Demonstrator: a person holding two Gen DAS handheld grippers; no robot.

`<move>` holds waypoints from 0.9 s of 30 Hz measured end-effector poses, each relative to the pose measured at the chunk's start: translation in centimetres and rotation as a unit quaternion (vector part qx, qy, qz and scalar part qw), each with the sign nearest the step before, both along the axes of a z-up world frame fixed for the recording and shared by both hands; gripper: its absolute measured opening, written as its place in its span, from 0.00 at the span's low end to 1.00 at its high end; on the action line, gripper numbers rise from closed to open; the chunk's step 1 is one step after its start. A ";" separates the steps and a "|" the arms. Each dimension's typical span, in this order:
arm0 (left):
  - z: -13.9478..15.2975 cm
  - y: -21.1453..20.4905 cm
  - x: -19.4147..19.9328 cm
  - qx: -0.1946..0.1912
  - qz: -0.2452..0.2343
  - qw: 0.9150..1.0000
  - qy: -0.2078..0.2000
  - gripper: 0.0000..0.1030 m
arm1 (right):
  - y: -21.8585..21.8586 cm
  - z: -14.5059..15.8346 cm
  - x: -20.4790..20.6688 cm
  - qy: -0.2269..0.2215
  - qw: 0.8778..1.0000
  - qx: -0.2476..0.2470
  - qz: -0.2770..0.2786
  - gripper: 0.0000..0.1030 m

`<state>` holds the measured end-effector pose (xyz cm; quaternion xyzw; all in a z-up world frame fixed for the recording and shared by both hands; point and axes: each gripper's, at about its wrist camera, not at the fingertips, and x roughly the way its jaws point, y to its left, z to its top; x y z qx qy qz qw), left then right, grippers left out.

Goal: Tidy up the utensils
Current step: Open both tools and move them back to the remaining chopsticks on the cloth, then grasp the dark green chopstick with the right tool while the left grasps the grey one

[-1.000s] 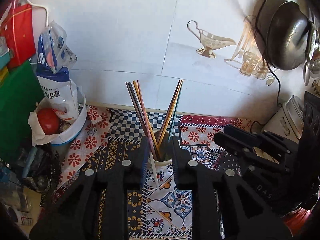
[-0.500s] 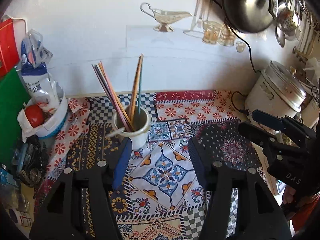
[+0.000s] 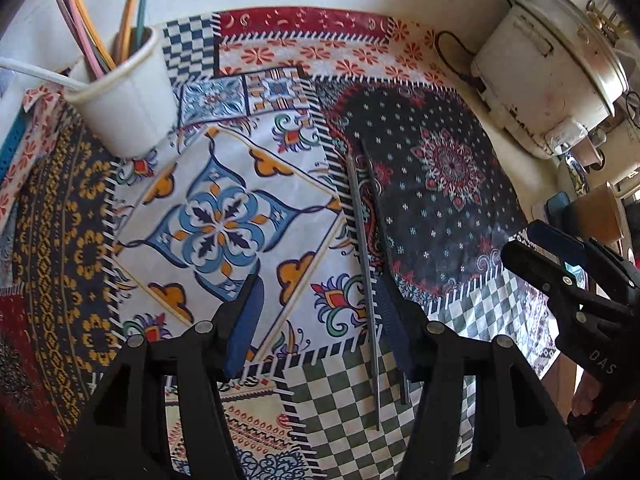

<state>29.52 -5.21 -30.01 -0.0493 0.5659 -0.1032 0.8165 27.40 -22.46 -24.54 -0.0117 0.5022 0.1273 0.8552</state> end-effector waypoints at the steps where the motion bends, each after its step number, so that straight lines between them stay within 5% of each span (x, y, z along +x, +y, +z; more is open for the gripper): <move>1: -0.6 -0.3 0.0 0.001 -0.003 1.000 0.006 0.55 | -0.4 -0.5 -0.3 0.009 1.000 0.000 -0.005 0.47; 8: -2.4 -2.1 0.9 0.006 -0.024 0.999 0.029 0.43 | -1.9 -1.8 -1.6 0.038 0.999 -0.009 -0.023 0.47; 18: -3.2 -2.3 2.4 0.012 -0.035 0.999 0.022 0.04 | -0.7 -3.5 -1.2 0.067 0.998 0.000 0.000 0.47; 27: -3.0 3.3 0.7 0.023 0.020 0.999 0.034 0.01 | 4.7 -5.2 -1.4 0.079 0.993 -0.011 0.082 0.47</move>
